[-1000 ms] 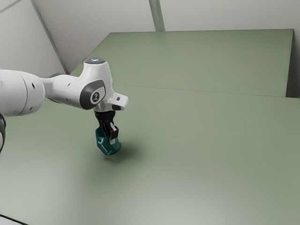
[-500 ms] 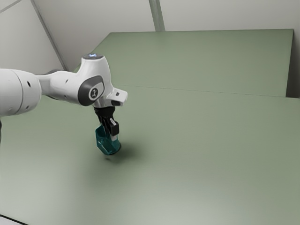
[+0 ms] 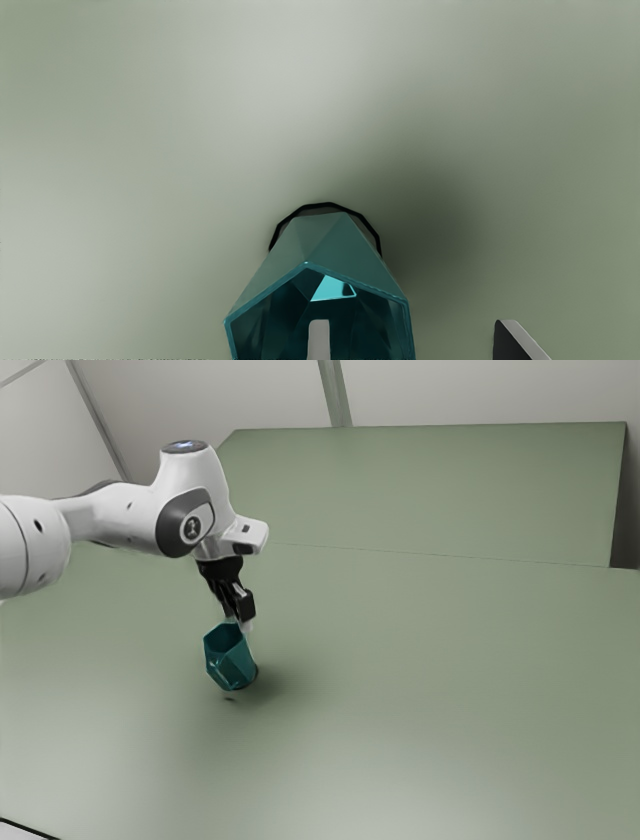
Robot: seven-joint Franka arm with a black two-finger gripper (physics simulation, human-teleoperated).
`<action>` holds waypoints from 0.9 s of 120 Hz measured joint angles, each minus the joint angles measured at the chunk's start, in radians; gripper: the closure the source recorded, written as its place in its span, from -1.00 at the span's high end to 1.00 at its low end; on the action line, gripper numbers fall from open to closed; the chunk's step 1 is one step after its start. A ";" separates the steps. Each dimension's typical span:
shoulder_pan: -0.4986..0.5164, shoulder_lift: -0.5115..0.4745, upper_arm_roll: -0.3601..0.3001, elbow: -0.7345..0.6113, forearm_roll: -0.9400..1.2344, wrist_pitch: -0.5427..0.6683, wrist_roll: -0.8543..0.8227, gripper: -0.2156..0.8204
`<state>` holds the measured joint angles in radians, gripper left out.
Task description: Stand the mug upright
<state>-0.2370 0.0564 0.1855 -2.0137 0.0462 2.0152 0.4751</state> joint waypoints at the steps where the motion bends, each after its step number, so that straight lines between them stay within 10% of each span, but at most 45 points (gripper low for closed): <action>1: 0.000 0.000 -0.001 0.004 0.000 -0.003 0.000 0.00; 43: 0.005 0.007 -0.007 0.127 -0.027 -0.121 -0.048 0.45; 108: 0.048 0.099 0.018 0.327 -0.107 -0.280 -0.187 0.57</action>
<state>-0.1891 0.1558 0.2034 -1.6865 -0.0604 1.7349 0.2878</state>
